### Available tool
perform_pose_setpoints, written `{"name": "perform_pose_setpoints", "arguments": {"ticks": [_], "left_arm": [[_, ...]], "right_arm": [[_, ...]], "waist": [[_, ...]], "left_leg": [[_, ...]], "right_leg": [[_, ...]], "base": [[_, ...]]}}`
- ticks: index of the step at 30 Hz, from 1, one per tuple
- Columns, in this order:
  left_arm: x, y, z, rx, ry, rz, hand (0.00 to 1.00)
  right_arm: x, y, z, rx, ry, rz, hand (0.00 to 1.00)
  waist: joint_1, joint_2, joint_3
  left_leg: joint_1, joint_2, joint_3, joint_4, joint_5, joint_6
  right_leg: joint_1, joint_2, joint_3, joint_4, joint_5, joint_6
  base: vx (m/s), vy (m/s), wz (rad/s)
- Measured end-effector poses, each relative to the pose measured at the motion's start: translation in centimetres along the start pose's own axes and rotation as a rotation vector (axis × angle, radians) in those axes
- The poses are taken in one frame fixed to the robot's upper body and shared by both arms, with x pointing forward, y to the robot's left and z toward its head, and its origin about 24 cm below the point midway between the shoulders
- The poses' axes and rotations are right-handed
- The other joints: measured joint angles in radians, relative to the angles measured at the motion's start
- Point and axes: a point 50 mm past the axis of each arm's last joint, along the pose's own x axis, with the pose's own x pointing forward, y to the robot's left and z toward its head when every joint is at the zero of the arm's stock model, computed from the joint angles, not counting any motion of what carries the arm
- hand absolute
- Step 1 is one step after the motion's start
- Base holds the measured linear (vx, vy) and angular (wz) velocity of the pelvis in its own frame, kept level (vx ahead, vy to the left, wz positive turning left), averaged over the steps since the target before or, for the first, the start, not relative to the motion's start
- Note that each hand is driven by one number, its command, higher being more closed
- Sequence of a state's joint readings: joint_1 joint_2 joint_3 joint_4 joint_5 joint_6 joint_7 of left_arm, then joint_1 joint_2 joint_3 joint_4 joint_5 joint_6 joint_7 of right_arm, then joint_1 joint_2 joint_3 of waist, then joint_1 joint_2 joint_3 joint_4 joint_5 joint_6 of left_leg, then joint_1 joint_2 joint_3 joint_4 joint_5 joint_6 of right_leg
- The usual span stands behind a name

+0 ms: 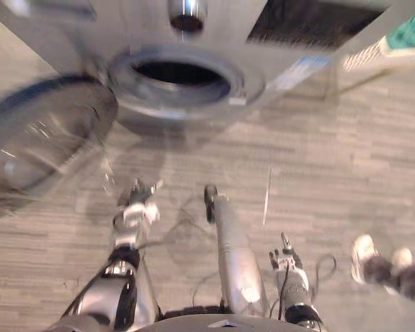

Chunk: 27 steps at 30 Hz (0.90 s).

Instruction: Pick up the laundry basket with both hands and put the clothes into the washing machine.

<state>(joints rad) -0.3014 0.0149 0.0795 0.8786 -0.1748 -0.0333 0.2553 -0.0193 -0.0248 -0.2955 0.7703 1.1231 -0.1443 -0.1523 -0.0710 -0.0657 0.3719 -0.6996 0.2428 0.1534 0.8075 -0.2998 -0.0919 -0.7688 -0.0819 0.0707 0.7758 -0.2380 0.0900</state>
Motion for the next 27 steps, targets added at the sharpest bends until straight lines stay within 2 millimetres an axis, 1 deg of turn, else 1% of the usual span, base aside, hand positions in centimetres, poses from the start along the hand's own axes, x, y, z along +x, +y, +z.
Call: {"name": "perform_pose_setpoints", "arguments": {"ticks": [1,2,3,4,5,6,8,10,11,13,14,17,19,21,23,25,27], "left_arm": [[-0.6,0.7,-2.1,0.096,0.047,0.013,0.0],[-1.0,1.3,-3.3,0.134,0.074,0.022,0.0],[-1.7,2.0,-5.0,0.183,0.117,0.029,0.0],[-2.8,2.7,-7.5,0.276,0.18,0.013,0.0],[-3.4,2.8,-8.8,0.303,0.216,-0.005,0.0],[-3.8,3.0,-9.5,0.318,0.236,-0.012,0.0],[-5.3,3.8,-12.0,0.331,0.319,-0.021,0.0],[-6.3,4.2,-13.5,0.316,0.375,-0.029,0.0],[-6.6,4.2,-13.9,0.305,0.39,-0.026,0.0],[-6.8,4.2,-14.2,0.279,0.404,-0.023,0.0],[-7.0,4.2,-14.7,0.253,0.43,-0.025,0.0],[-7.3,4.5,-15.2,0.222,0.46,-0.015,0.0],[-7.3,4.7,-15.3,0.181,0.474,-0.001,0.0],[-7.4,4.9,-15.5,0.164,0.484,0.0,0.0],[-7.5,5.3,-15.7,0.171,0.498,0.006,0.0],[-7.7,5.8,-16.0,0.176,0.514,0.014,0.0],[-7.8,6.0,-16.2,0.18,0.527,0.017,0.0]], "right_arm": [[-0.2,-0.8,-0.3,-0.032,0.007,-0.022,0.0],[-0.2,-1.4,-0.4,-0.043,0.014,-0.039,0.0],[-0.3,-2.1,-0.6,-0.069,0.023,-0.06,0.0],[-0.6,-3.3,-0.6,-0.114,0.029,-0.076,0.0],[-0.8,-4.0,-0.4,-0.117,0.027,-0.095,0.0],[-0.9,-4.6,-0.4,-0.128,0.028,-0.11,0.0],[-1.3,-6.2,-0.4,-0.149,0.036,-0.158,0.0],[-1.7,-7.5,-0.3,-0.14,0.04,-0.193,0.0],[-1.9,-8.4,-0.3,-0.127,0.043,-0.229,0.0],[-2.1,-9.4,-0.3,-0.125,0.045,-0.272,0.0],[-2.3,-10.4,-0.1,-0.095,0.049,-0.32,0.0],[-2.8,-12.0,-0.1,-0.081,0.058,-0.39,0.0],[-3.4,-13.4,-0.4,-0.039,0.079,-0.452,0.0],[-3.7,-13.9,-0.7,-0.047,0.103,-0.477,0.0],[-3.7,-14.0,-0.8,-0.038,0.108,-0.484,0.0],[-3.7,-14.1,-0.6,-0.04,0.105,-0.488,0.0],[-3.7,-14.2,-0.5,-0.043,0.103,-0.493,0.0]], "waist": [[0.014,0.011,-0.021],[0.018,0.019,-0.043],[0.02,0.03,-0.08],[0.024,0.056,-0.129],[0.023,0.072,-0.157],[0.026,0.077,-0.175],[0.037,0.088,-0.24],[0.037,0.092,-0.294],[0.037,0.092,-0.32],[0.038,0.093,-0.33],[0.037,0.094,-0.344],[0.037,0.092,-0.356],[0.03,0.091,-0.359],[0.033,0.089,-0.37],[0.031,0.088,-0.377],[0.023,0.087,-0.377],[0.012,0.082,-0.38]], "left_leg": [[0.093,-0.009,0.017,-0.077,0.021,-0.001],[0.132,-0.015,0.025,-0.114,0.031,-0.002],[0.186,-0.025,0.035,-0.169,0.047,-0.001],[0.275,-0.04,0.048,-0.261,0.077,-0.001],[0.324,-0.05,0.054,-0.314,0.095,-0.001],[0.358,-0.056,0.063,-0.351,0.106,-0.001],[0.459,-0.076,0.088,-0.47,0.147,-0.001],[0.523,-0.089,0.097,-0.572,0.189,-0.005],[0.557,-0.094,0.098,-0.633,0.218,-0.009],[0.606,-0.098,0.101,-0.698,0.25,-0.013],[0.639,-0.097,0.108,-0.744,0.27,-0.016],[0.675,-0.097,0.122,-0.782,0.282,-0.02],[0.704,-0.098,0.132,-0.796,0.284,-0.021],[0.717,-0.099,0.159,-0.806,0.282,-0.022],[0.731,-0.1,0.185,-0.813,0.278,-0.026],[0.754,-0.097,0.23,-0.811,0.261,-0.034],[0.767,-0.097,0.265,-0.81,0.249,-0.035]], "right_leg": [[0.085,-0.007,-0.001,-0.064,0.015,0.0],[0.122,-0.01,-0.003,-0.097,0.023,0.0],[0.169,-0.018,-0.005,-0.142,0.033,0.002],[0.258,-0.029,-0.015,-0.231,0.06,0.005],[0.311,-0.037,-0.025,-0.286,0.077,0.007],[0.34,-0.041,-0.026,-0.316,0.086,0.009],[0.424,-0.055,-0.033,-0.407,0.114,0.013],[0.482,-0.058,-0.047,-0.489,0.143,0.015],[0.514,-0.057,-0.057,-0.537,0.161,0.016],[0.559,-0.051,-0.063,-0.594,0.185,0.015],[0.595,-0.044,-0.065,-0.646,0.212,0.014],[0.634,-0.035,-0.056,-0.708,0.244,0.015],[0.67,-0.031,-0.05,-0.747,0.26,0.014],[0.668,-0.02,-0.021,-0.762,0.273,0.013],[0.667,-0.012,0.011,-0.782,0.288,0.011],[0.664,0.001,0.063,-0.8,0.303,0.006],[0.658,0.01,0.106,-0.807,0.309,-0.001]], "base": [[0.2,-0.02,0.05],[0.19,-0.022,0.02],[0.23,-0.015,0.03],[0.23,0.002,0.07],[0.19,0.02,0.05],[0.12,0.038,-0.01],[0.13,0.04,-0.08],[0.13,0.015,0.02],[0.13,-0.001,0.08],[0.07,-0.007,0.0],[0.07,-0.007,-0.1],[0.06,-0.003,-0.16],[0.0,0.007,-0.11],[-0.01,-0.002,-0.39],[-0.02,0.001,-0.55],[-0.03,-0.004,-0.7],[-0.01,-0.008,-0.67]]}}
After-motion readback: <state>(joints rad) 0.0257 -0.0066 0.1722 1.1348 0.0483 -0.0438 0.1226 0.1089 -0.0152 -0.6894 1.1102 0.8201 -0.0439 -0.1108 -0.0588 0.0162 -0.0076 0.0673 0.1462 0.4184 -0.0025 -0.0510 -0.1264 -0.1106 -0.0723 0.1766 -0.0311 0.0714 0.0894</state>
